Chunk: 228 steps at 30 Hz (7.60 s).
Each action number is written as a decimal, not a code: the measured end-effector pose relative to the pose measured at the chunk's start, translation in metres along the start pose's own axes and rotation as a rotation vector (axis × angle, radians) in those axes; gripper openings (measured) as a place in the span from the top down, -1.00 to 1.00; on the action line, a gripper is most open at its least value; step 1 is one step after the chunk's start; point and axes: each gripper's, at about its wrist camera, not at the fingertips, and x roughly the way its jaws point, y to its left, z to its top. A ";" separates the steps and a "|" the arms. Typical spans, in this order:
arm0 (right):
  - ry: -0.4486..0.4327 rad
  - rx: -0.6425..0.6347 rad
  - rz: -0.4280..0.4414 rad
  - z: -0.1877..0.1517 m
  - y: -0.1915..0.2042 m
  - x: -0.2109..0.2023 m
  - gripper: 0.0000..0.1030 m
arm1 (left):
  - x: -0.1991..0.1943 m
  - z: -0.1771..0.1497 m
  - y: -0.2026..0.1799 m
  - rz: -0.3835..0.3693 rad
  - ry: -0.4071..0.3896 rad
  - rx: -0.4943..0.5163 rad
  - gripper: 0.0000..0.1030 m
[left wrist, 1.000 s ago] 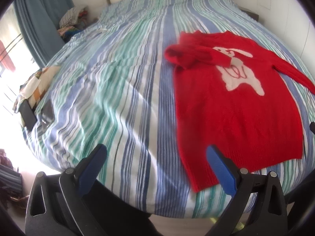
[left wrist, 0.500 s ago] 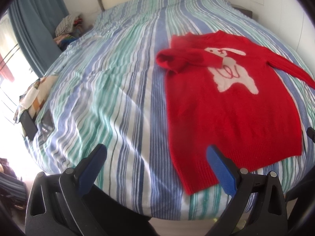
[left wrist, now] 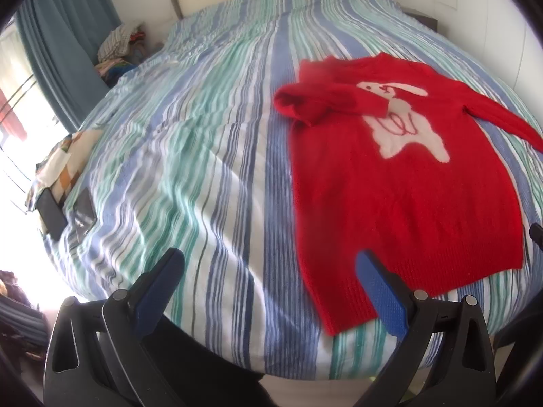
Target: Fold small clothes
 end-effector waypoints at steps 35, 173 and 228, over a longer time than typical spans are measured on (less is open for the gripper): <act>0.026 0.108 0.012 -0.026 -0.016 0.004 -0.39 | 0.151 0.169 -0.158 -0.060 -0.046 0.448 -0.33; 0.458 0.424 0.175 -0.057 -0.057 0.066 0.93 | 0.075 -0.054 -0.007 -0.381 0.324 -0.114 0.95; 0.037 0.094 -0.030 -0.027 0.005 0.016 -0.12 | 0.034 -0.018 -0.018 -0.228 -0.007 -0.159 -0.82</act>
